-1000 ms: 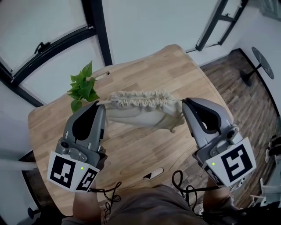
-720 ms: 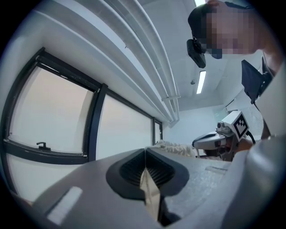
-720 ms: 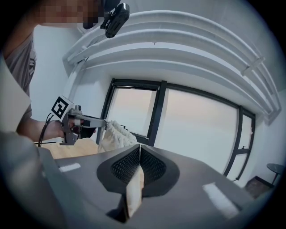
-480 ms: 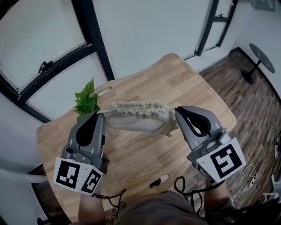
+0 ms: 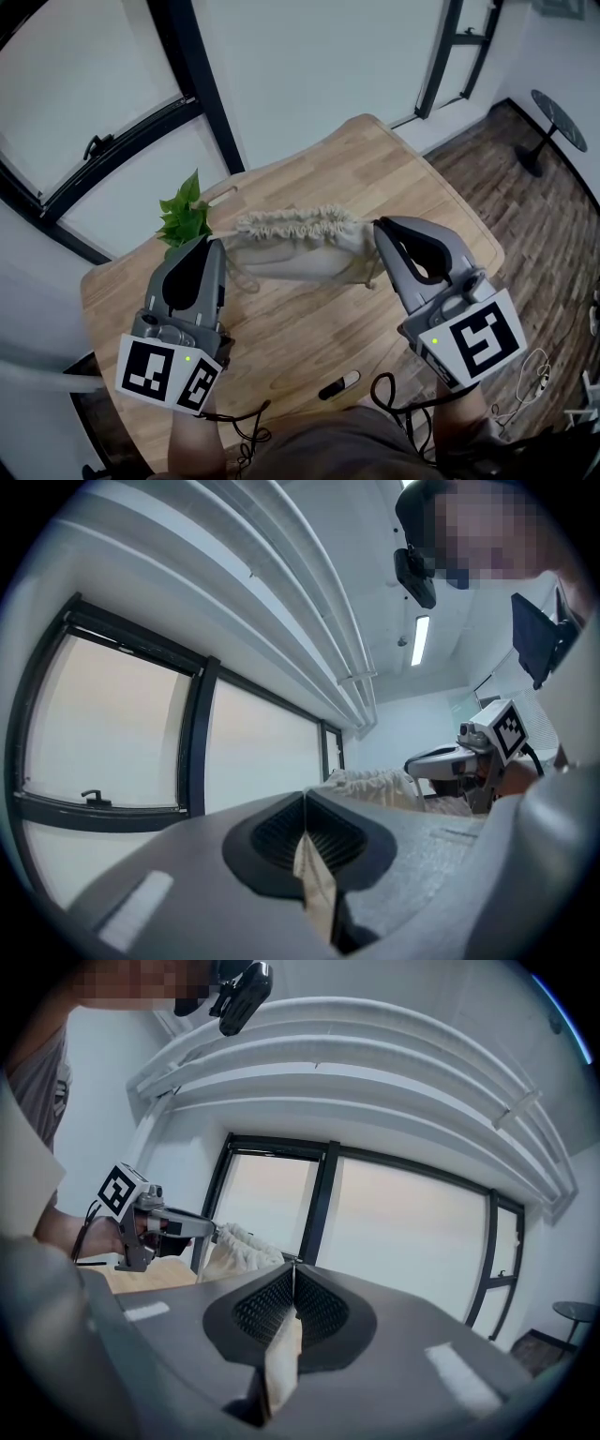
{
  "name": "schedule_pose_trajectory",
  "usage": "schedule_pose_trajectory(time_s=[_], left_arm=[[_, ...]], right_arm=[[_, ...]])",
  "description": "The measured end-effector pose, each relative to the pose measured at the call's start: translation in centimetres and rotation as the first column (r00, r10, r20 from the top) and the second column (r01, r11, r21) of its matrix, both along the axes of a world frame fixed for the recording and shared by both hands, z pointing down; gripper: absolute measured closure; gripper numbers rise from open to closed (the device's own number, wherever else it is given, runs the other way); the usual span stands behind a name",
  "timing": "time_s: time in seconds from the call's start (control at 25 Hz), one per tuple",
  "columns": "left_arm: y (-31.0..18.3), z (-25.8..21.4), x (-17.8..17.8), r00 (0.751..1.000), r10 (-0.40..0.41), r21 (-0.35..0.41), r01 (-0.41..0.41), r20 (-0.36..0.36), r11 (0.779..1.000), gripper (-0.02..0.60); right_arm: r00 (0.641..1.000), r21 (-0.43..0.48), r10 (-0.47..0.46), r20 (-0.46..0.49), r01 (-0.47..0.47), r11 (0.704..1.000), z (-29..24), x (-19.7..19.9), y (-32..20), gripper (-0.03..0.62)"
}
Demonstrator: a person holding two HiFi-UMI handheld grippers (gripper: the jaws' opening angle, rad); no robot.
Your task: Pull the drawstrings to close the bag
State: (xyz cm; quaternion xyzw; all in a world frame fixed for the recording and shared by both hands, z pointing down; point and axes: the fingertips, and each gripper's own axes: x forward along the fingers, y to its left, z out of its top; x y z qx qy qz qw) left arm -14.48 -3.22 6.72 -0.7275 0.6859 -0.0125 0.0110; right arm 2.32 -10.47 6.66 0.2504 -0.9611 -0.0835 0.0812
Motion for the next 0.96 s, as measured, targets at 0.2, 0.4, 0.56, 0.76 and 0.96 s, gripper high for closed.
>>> schedule_pose_trajectory(time_s=[0.2,0.4,0.56,0.76,0.96], left_arm=[[0.12,-0.22,0.16,1.0,-0.002,0.0,0.002,0.008,1.0,0.571],[0.2,-0.26,0.18,1.0,-0.006,-0.001,0.006,0.017,1.0,0.571],[0.21,-0.34,0.17,1.0,-0.006,0.001,0.006,0.019,1.0,0.571],[0.25,-0.35,0.18,1.0,-0.007,0.002,0.007,0.024,1.0,0.571],[0.14,-0.22,0.24,1.0,-0.007,0.0,0.007,0.027,1.0,0.571]], right_arm=[[1.0,0.002,-0.006,-0.005,0.006,1.0,0.11,0.24,0.11,0.559],[1.0,0.015,-0.006,-0.005,0.006,1.0,0.04,0.28,-0.03,0.559],[1.0,0.012,-0.005,0.006,0.005,1.0,-0.22,0.12,-0.02,0.559],[1.0,0.018,-0.006,0.004,0.006,1.0,-0.09,0.17,-0.04,0.559],[0.999,0.005,-0.004,0.034,0.004,1.0,-0.5,-0.16,-0.07,0.559]])
